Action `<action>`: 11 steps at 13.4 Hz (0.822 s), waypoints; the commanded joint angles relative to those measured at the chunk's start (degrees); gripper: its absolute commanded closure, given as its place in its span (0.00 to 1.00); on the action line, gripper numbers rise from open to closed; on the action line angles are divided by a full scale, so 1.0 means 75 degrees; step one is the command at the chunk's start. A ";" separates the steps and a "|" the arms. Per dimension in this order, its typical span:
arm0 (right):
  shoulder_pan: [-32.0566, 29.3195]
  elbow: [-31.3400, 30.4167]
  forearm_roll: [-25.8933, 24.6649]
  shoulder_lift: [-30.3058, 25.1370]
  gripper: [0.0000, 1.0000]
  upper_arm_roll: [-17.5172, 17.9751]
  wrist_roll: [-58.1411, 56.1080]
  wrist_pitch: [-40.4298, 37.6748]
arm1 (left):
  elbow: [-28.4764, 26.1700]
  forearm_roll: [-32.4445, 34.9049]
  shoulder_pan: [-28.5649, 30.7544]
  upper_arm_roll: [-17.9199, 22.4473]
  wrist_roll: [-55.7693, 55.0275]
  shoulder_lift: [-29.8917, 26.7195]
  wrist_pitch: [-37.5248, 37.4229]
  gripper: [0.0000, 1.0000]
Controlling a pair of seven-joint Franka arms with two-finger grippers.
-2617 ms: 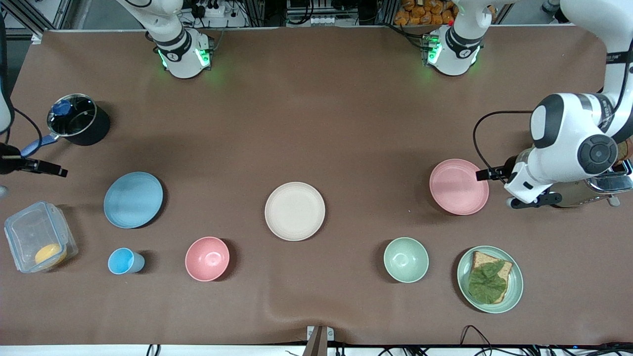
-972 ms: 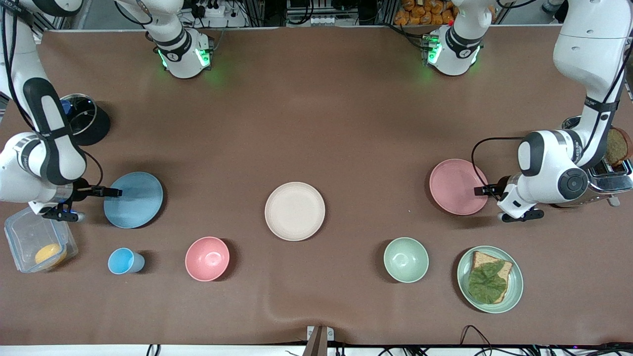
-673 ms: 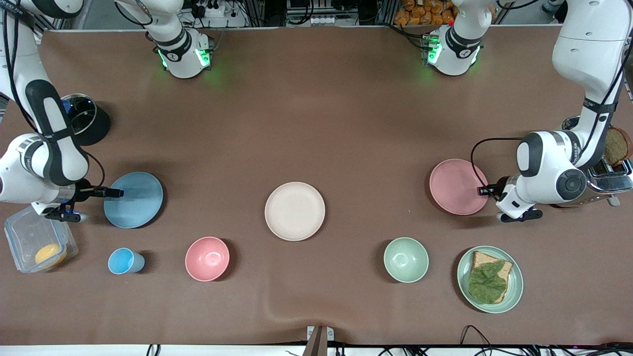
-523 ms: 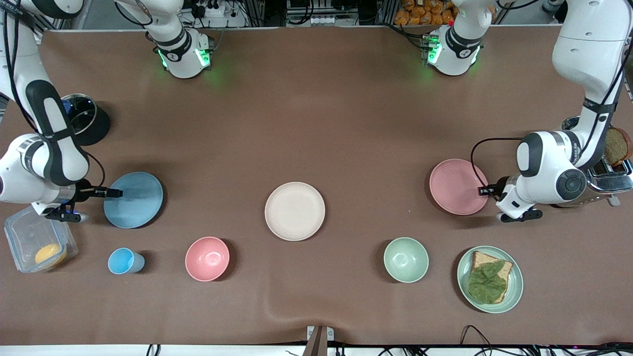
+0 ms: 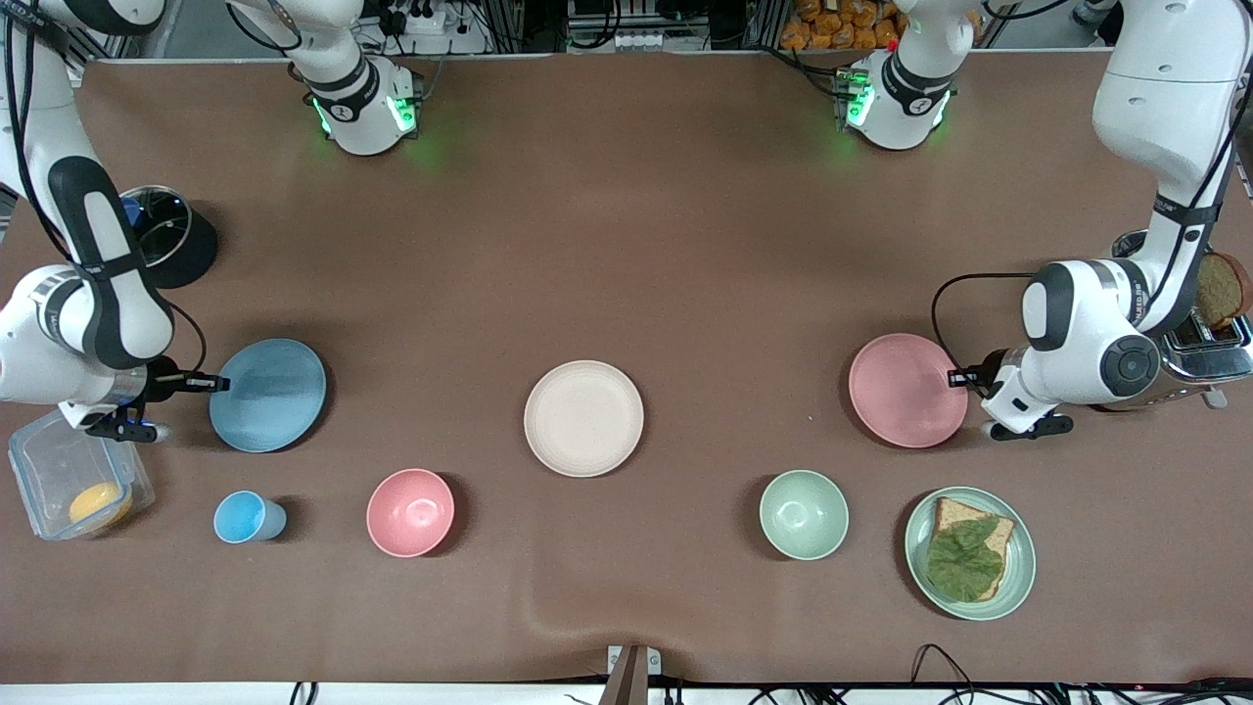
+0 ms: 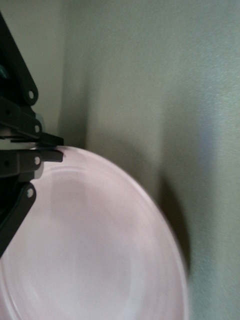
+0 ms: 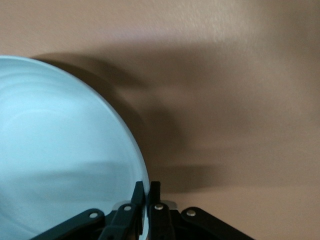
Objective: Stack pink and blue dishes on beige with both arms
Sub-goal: 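Grasp the pink plate with the left gripper while the right gripper grasps the blue plate, then carry the pink plate onto the beige plate with the left gripper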
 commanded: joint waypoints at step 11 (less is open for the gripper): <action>0.0613 0.1416 0.2480 -0.0834 1.00 0.0261 0.0150 -0.3540 | 0.0633 -0.1358 -0.0032 -0.1693 -0.0804 -0.1116 -0.1418 1.00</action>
